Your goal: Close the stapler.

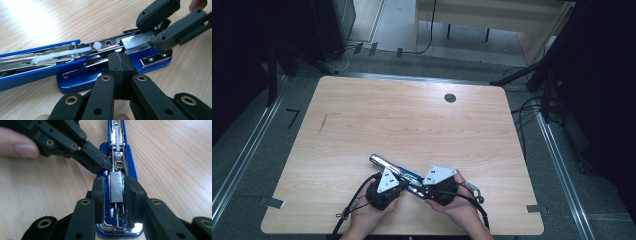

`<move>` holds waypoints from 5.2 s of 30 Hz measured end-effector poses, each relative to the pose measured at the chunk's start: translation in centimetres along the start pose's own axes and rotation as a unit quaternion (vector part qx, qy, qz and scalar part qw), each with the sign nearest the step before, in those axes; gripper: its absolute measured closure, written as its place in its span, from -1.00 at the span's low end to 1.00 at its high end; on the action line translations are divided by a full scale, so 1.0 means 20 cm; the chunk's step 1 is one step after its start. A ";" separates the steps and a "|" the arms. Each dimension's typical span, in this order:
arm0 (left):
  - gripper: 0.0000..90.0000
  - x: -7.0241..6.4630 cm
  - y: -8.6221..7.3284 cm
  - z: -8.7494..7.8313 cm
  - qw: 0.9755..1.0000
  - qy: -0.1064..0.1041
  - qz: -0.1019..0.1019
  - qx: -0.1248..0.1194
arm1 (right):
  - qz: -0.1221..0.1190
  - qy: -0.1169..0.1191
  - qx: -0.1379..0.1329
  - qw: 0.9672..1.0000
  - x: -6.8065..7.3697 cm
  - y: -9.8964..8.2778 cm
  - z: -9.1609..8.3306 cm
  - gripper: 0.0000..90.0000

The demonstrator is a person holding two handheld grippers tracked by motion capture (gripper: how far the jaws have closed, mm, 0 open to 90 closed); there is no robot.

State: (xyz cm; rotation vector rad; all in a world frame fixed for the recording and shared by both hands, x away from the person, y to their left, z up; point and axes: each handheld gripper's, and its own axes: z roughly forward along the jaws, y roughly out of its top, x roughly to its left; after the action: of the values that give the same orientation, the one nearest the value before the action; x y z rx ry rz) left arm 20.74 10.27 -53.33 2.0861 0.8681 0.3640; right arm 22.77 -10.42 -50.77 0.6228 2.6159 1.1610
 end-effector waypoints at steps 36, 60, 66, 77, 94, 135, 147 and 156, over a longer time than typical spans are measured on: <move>1.00 0.00 0.00 0.00 1.000 -0.001 0.001 0.000 | 0.004 -0.016 -0.001 1.000 -0.02 0.01 -0.03 0.77; 1.00 0.00 0.00 0.00 1.000 0.000 0.001 0.000 | 0.011 -0.010 0.003 1.000 -0.03 0.01 -0.01 0.69; 1.00 0.00 0.00 0.00 1.000 -0.001 0.000 0.000 | 0.016 -0.011 -0.014 1.000 -0.04 0.02 -0.03 0.73; 1.00 0.00 0.00 0.00 1.000 -0.001 0.000 0.000 | 0.031 -0.018 -0.035 0.999 -0.04 0.04 -0.02 0.92; 1.00 0.00 0.00 0.00 1.000 0.000 0.001 0.000 | 0.019 -0.025 -0.010 0.999 -0.05 0.01 0.00 0.96; 1.00 0.29 -0.04 -0.17 0.988 0.078 -0.133 -0.029 | -0.002 -0.020 -0.035 0.999 -0.03 0.11 0.01 1.00; 1.00 0.35 -0.06 -0.18 0.983 0.081 -0.161 -0.024 | -0.019 -0.008 -0.031 0.999 -0.02 0.23 0.11 1.00; 1.00 0.38 -0.08 -0.16 0.980 0.080 -0.184 -0.009 | -0.031 -0.001 -0.015 0.999 -0.01 0.28 0.19 1.00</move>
State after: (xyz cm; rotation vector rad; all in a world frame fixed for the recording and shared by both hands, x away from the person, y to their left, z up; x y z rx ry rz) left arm 23.80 18.17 -53.01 1.8468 1.3160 0.3407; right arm 25.87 -4.65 -49.03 0.5322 2.5922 1.1786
